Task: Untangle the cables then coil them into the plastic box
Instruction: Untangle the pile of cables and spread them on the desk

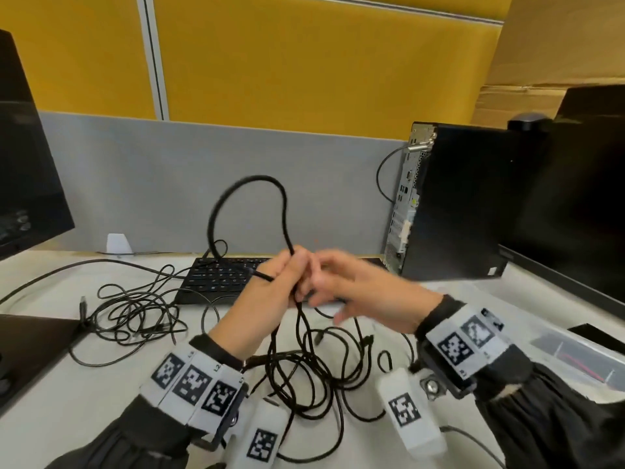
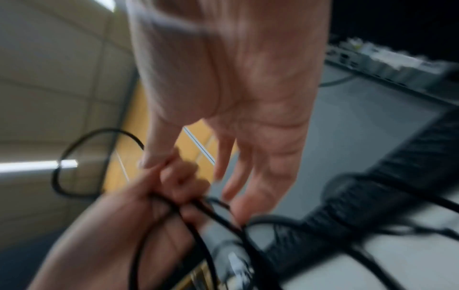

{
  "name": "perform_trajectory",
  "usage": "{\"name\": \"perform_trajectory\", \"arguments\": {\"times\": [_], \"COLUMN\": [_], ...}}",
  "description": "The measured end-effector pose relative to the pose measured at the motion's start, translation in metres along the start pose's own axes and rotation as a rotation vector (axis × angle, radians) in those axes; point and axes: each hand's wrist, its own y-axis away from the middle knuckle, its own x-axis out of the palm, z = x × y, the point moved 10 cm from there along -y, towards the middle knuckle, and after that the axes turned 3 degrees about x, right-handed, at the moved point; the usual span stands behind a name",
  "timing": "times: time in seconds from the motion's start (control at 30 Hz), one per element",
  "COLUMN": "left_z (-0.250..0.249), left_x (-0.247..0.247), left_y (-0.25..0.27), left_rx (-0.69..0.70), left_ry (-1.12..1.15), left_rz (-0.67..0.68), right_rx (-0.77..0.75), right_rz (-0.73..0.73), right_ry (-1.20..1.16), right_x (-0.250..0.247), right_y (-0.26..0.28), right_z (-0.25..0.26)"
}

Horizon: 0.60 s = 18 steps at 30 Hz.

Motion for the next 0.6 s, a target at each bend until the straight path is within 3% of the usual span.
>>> {"name": "perform_trajectory", "arguments": {"times": [0.07,0.23,0.3,0.4,0.47,0.6], "left_z": [0.001,-0.003,-0.003,0.002,0.017,0.053], "left_x": [-0.01,-0.027,-0.028,-0.03,-0.022,0.02], "left_y": [-0.001,-0.002,-0.002,-0.003,-0.003,0.012], "left_rx": [-0.017,0.04,0.038,0.018,-0.048,-0.181], "left_ry": [0.012,-0.015,-0.032,-0.109,-0.237,-0.355], "left_rz": [-0.055,-0.156,-0.168,-0.155,-0.039,0.344], "right_rx": [0.053,0.064,0.042,-0.084,-0.179,-0.296], "right_rz": [0.093,0.154,0.118,-0.049,-0.191,-0.345], "right_ry": [0.011,0.153,0.234,0.322,0.137,-0.22], "right_x": [0.018,0.028,0.029,0.009,-0.017,-0.057], "right_y": [-0.003,-0.008,-0.016,-0.023,-0.018,-0.005], "right_z": [-0.024,-0.031,-0.026,0.0,0.025,0.06]}}
